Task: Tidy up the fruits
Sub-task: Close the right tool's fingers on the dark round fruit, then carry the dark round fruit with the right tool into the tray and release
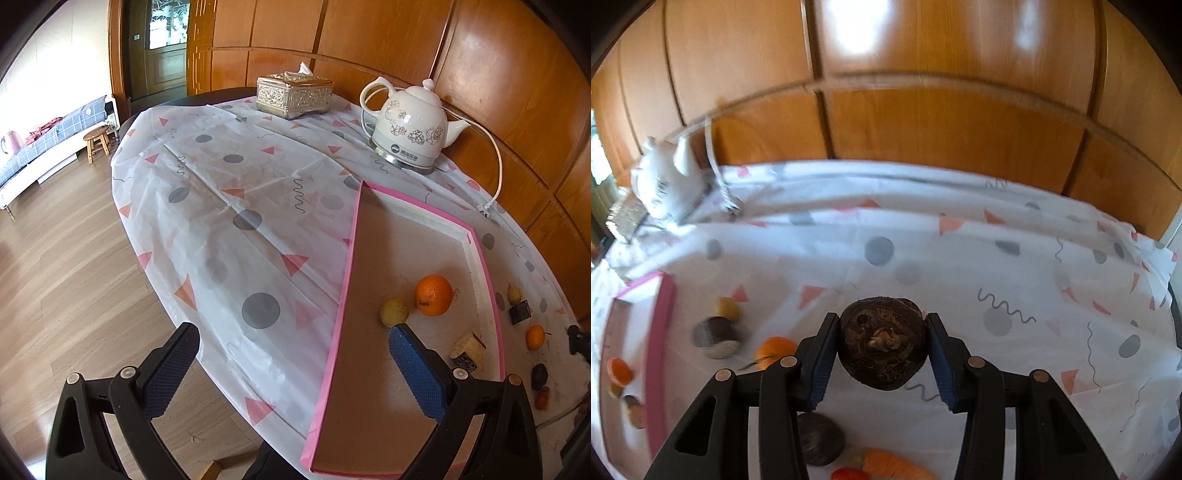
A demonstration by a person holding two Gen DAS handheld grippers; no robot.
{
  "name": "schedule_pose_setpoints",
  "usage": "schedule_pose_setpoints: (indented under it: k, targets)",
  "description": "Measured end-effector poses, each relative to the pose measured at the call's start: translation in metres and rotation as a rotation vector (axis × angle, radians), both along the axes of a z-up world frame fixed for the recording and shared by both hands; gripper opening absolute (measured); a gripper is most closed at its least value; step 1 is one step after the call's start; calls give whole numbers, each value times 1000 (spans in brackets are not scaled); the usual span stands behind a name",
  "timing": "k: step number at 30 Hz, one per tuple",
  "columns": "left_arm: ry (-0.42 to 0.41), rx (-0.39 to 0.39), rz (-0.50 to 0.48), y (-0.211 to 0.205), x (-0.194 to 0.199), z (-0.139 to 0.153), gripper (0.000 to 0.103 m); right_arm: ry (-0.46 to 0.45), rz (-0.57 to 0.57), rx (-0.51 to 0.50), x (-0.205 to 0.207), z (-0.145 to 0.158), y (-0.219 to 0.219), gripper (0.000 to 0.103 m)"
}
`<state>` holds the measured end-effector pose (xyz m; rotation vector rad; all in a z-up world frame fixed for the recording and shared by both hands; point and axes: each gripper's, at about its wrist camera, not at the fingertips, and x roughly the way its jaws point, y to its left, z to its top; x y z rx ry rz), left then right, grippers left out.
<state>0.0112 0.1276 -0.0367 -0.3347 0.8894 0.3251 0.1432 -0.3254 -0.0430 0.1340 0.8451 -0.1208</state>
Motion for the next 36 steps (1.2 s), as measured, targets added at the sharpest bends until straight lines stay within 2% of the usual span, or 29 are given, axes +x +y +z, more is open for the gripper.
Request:
schedule_pose_setpoints:
  k: [7, 21, 28, 36]
  targets:
    - [-14, -21, 5, 3, -6, 3, 103, -43, 188, 58, -40, 21, 43, 47]
    - [-27, -35, 39, 17, -13, 7, 103, 46, 671, 65, -90, 4, 207, 47]
    - [-21, -54, 79, 30, -14, 3, 103, 114, 774, 28, -90, -18, 253, 47]
    - [-10, -51, 90, 35, -12, -1, 103, 159, 759, -3, -78, -35, 267, 47]
